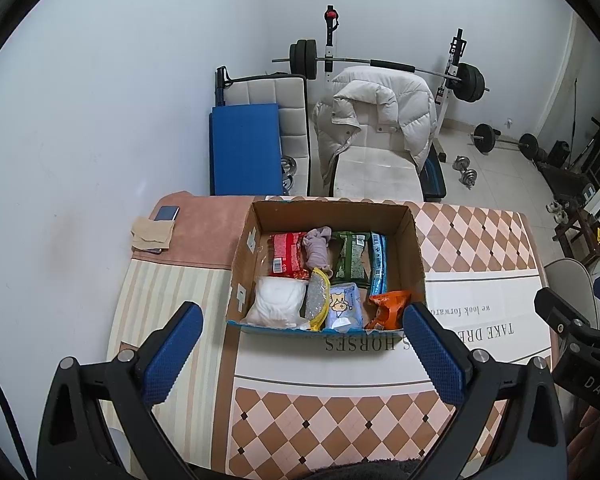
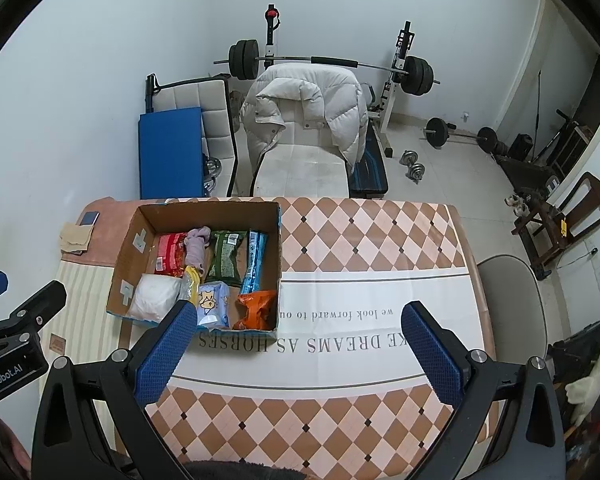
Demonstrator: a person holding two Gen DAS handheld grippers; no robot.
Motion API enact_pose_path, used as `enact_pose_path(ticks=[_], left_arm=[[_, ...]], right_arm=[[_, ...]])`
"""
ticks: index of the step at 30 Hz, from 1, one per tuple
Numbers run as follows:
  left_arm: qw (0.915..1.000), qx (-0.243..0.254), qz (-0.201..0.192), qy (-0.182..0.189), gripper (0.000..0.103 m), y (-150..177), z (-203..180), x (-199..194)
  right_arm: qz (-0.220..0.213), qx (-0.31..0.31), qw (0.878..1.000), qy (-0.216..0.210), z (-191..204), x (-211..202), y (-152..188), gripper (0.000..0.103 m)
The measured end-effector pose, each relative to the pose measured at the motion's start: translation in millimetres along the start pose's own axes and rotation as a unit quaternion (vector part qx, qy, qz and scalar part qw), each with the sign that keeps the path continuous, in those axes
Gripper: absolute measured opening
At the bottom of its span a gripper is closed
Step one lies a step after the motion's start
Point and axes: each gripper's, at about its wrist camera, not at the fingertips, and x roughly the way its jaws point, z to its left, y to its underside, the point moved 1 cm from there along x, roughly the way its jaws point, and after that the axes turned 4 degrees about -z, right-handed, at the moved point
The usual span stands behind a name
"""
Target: Organize soft objects
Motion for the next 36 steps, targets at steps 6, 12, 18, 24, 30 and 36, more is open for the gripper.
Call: enact_pose_path(ticks=[6,12,18,24,30,36], left_arm=[[1.0,-0.001,-0.001,-0.001,0.103,0.7,-0.2,-0.6],[1.0,0.0,-0.001,0.0,0.103,0.3,-0.1,-0.9],[1.0,0.0,-0.001,0.001,0.103,0.6,0.5,-0.4],[1.0,0.0,-0.001,0.001,0.103,0.8,1.5,-0.4],[1.0,0.0,0.0,0.001,0.103,1.1,1.4,-0.9],[1.0,-0.003,-0.002,0.0,0.103,2.5,1.8,-1.9]], right_arm=[[0.0,-0.001,1.0,-0.001,-0.5,0.0,-0.2,0.103],[-0.003,-0.001,1.0,0.001,0.6,-1.1,0.3,0.103],[-0.004,-0.001,1.0,0.003,1.1,-2.8,0.1,0.103],[-0.003,0.0,1.0,0.002,1.3,-3.8,0.8,0.103],[-0.004,-0.001,1.0,0.003,1.4,-3.8,0.6,0.103],[-0.005,-0.001,1.0,0.003,1.0,-4.7,0.2,0.103]])
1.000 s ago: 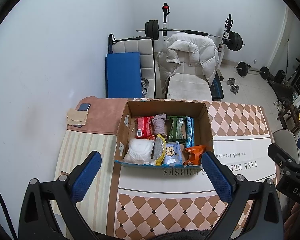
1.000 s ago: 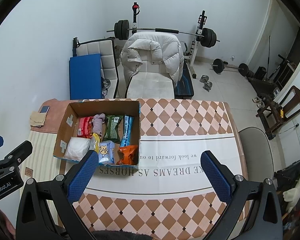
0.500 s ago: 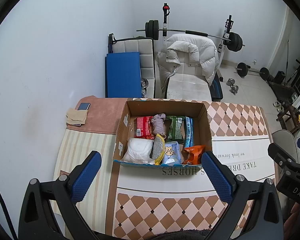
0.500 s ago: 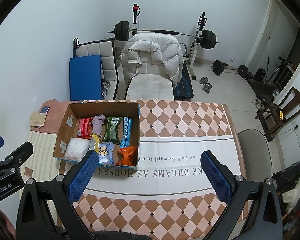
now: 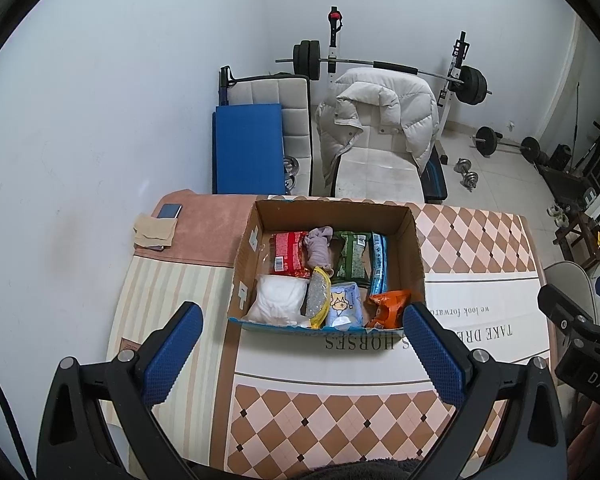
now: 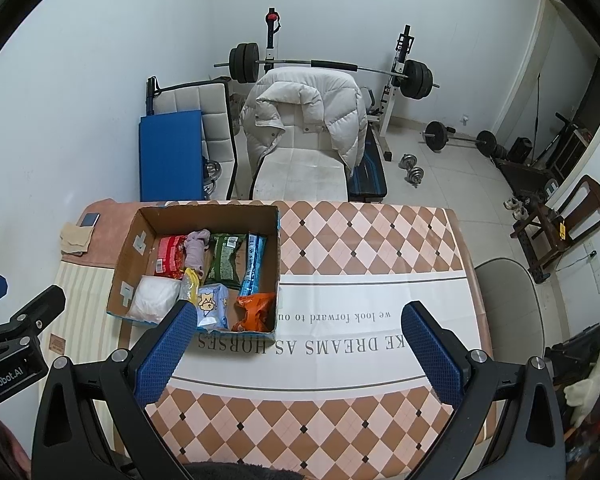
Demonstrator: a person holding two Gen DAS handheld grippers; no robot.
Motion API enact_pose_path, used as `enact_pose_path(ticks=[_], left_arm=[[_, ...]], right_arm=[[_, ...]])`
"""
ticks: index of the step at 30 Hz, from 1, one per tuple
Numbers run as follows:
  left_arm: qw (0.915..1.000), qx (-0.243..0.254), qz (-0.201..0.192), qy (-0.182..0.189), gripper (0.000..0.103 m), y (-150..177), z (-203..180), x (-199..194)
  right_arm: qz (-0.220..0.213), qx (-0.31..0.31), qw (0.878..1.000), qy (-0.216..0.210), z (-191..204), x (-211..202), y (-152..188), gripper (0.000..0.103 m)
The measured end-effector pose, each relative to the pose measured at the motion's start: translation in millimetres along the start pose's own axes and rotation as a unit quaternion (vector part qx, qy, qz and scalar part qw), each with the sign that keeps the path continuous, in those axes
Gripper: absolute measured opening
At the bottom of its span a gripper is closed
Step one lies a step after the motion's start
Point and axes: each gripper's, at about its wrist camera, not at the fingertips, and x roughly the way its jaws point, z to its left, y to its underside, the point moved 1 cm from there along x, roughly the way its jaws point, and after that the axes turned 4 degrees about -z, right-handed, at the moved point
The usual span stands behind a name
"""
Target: Organize soft objects
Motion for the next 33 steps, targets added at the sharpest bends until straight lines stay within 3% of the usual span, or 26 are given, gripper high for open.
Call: enact_pose_path(ticks=[33], left_arm=[[1.0,-0.005,-0.004,-0.004,0.103,4.5,3.4,-9.5]], right_arm=[[0.001,0.0,1.0,-0.003,2.4,-4.4,0.4,0.103]])
